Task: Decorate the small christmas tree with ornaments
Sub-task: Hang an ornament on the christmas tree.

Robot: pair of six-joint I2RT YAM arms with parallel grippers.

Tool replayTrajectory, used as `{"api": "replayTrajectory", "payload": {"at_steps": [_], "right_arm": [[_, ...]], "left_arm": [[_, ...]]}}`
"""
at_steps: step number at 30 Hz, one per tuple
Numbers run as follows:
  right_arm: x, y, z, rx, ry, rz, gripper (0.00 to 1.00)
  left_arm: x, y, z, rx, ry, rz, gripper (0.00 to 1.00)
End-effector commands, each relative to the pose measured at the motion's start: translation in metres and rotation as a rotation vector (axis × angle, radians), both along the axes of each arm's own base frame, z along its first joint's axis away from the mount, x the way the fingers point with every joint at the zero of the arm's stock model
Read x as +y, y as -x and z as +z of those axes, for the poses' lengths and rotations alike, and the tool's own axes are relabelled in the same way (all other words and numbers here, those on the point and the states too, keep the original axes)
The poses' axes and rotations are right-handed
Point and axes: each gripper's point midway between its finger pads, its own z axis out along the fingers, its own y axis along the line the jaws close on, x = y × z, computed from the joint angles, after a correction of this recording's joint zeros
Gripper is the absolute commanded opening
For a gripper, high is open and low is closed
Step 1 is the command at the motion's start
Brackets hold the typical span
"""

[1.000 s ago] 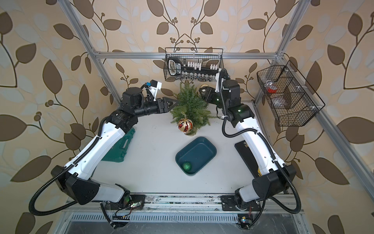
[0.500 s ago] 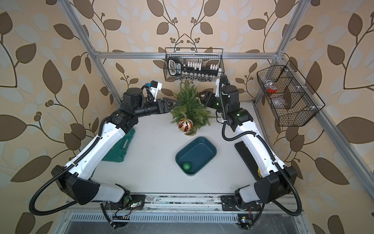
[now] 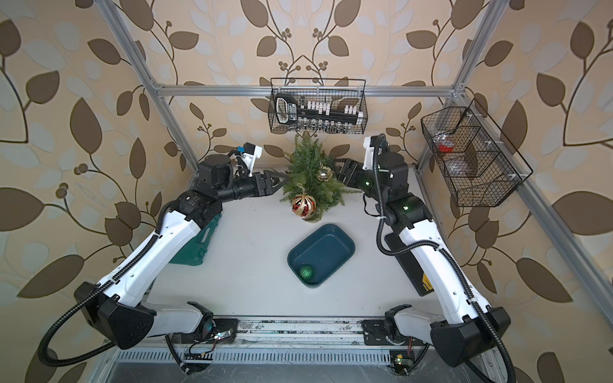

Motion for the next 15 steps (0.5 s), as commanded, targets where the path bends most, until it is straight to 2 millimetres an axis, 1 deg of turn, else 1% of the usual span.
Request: {"api": "replayTrajectory", "payload": {"at_steps": [1, 4, 8, 11, 15], "right_arm": [[0.001, 0.026, -0.029, 0.047, 0.051, 0.065, 0.75], [-0.001, 0.052, -0.061, 0.107, 0.086, 0.103, 0.74], [0.006, 0.085, -0.111, 0.21, 0.148, 0.169, 0.73], [0.018, 0.106, -0.147, 0.28, 0.186, 0.222, 0.73], [0.034, 0.127, -0.195, 0.377, 0.196, 0.273, 0.71]], "left_arm": [[0.02, 0.015, 0.01, -0.072, -0.021, 0.052, 0.69], [0.029, 0.027, -0.008, -0.041, -0.045, 0.071, 0.72], [0.039, 0.042, -0.037, 0.017, -0.069, 0.09, 0.75], [0.045, 0.049, -0.066, 0.076, -0.093, 0.11, 0.75], [0.049, 0.059, -0.113, 0.19, -0.112, 0.117, 0.75]]}}
